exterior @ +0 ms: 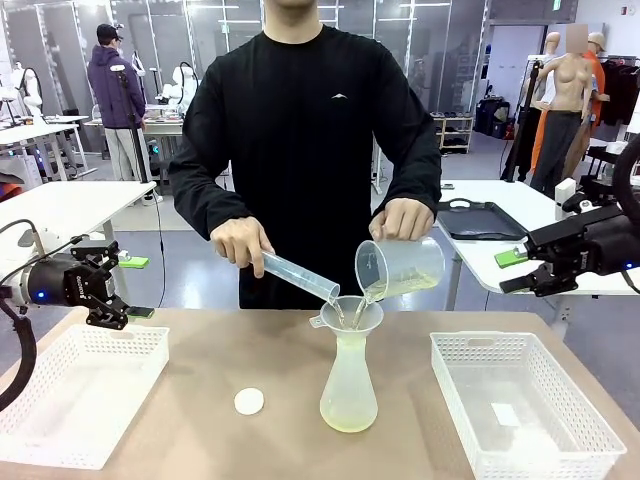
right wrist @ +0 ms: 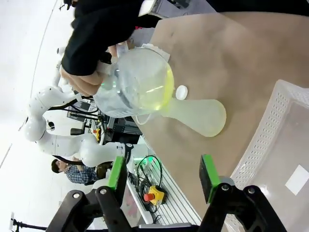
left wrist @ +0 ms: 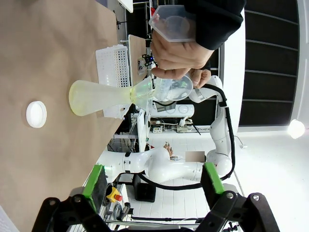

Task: Prepare the solutions needed for the experiment.
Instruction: Once the solution is in the Big flask , pick up the Plastic Funnel and place it back into the right Organizing basket.

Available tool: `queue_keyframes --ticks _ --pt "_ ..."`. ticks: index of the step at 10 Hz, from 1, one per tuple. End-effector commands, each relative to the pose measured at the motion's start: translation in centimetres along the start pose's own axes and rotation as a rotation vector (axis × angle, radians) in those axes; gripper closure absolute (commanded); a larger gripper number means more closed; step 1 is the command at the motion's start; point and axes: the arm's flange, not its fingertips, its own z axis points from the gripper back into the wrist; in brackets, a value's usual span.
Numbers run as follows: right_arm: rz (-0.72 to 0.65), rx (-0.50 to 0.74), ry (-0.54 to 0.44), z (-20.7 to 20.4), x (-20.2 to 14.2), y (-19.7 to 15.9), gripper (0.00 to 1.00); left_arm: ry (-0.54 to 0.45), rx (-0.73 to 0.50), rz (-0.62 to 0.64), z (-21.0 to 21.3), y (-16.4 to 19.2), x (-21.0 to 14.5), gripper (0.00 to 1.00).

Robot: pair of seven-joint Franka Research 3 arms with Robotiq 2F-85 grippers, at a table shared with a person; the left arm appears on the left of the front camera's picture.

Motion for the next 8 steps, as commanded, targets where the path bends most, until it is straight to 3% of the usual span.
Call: queue_keyframes --ticks 1,4,8 --pt "-0.147 0.012 0.018 -0.8 -0.2 -2.3 0.24 -0.009 0.014 -0.008 -0.2 -0.1 0.1 0.00" --pt "-0.399 0.133 -0.052 -1.1 -1.8 -4.2 0.24 -0.009 0.014 -0.008 -0.2 -0.1 0.1 0.00" --pt "-0.465 0.225 -0.067 -1.6 -2.2 -5.8 0.24 -0.009 0.014 -0.008 -0.2 -0.1 0.1 0.00"
